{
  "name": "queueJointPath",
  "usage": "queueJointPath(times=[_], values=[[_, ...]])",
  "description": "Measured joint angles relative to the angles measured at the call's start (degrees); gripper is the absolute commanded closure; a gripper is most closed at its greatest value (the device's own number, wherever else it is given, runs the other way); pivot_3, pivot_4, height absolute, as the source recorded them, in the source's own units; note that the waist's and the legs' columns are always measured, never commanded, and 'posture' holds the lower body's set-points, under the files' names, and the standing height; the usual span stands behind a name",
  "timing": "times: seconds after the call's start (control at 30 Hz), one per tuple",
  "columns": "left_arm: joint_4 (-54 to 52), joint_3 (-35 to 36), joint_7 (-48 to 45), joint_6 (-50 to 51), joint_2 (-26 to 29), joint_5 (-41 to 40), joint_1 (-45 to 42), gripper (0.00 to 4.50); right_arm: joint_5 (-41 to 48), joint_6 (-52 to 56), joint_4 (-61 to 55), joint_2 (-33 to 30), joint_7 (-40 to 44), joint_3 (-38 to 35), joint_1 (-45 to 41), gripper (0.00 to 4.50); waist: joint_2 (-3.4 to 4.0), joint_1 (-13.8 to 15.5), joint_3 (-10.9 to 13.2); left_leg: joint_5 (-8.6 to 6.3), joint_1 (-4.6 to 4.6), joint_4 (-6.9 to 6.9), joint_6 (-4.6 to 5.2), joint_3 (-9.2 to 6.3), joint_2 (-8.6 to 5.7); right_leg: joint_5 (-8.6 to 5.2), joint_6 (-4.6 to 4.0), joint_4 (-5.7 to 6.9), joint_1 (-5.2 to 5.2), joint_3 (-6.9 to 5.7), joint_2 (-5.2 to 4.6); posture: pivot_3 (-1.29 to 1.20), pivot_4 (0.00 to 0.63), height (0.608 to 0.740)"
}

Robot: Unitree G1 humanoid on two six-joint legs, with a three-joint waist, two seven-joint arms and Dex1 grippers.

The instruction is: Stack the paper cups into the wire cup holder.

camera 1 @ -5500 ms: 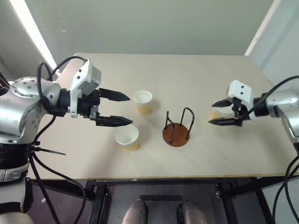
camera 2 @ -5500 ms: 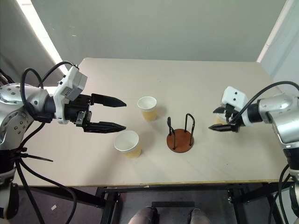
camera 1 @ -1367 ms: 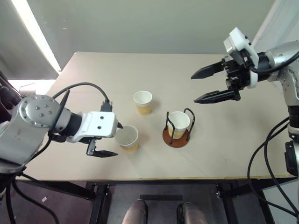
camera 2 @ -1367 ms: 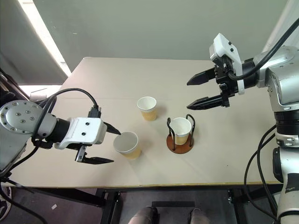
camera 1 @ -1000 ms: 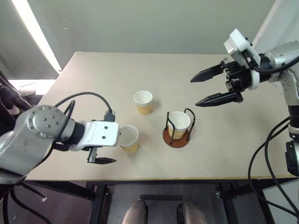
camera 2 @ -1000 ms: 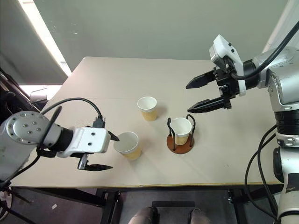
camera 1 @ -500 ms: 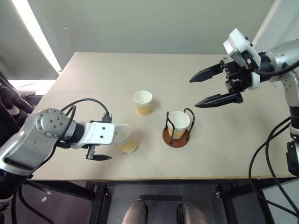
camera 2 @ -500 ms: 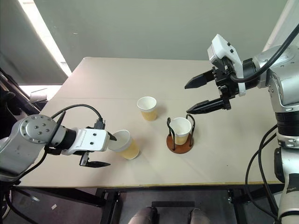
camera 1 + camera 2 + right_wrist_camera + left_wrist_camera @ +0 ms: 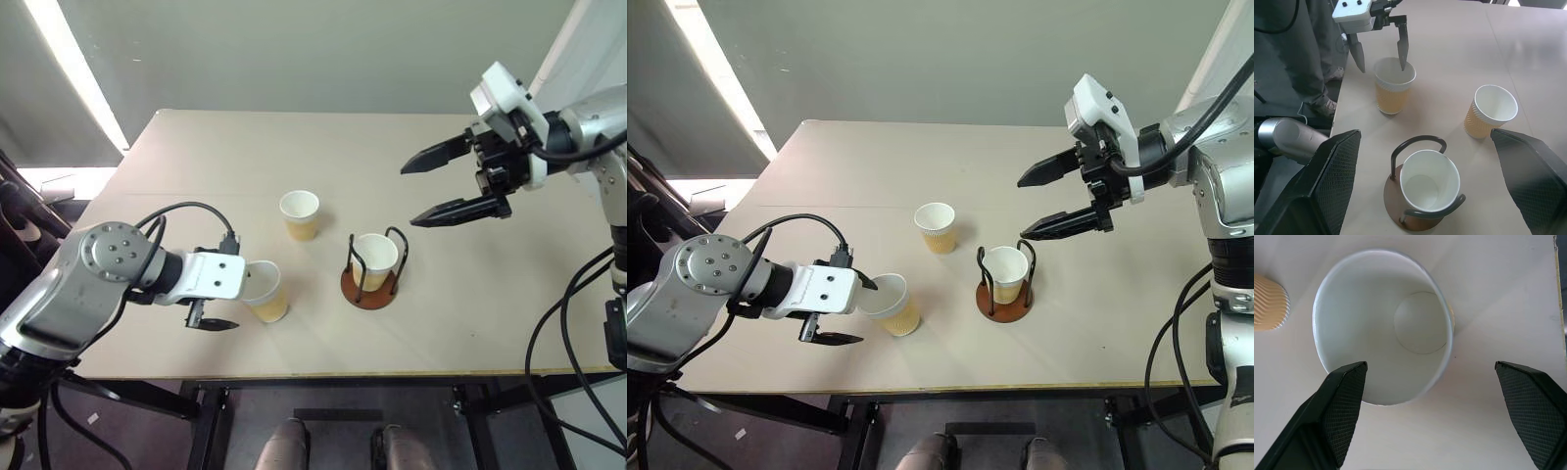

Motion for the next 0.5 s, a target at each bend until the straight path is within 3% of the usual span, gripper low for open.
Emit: queueJointPath(times=[0.5], values=[[0.8, -2.2, -2.8, -2.3, -3.8, 1.2, -3.2, 0.00, 0.9, 0.4, -0.8, -1.3, 1.1, 0.0, 1.2, 0.10, 0.00, 0.0, 0.0, 0.00, -0.01, 0.01, 0.02, 0.01, 0.00, 0.00, 0.00, 0.01, 0.00, 0.00, 0.00, 0.00, 0.150, 0.740]])
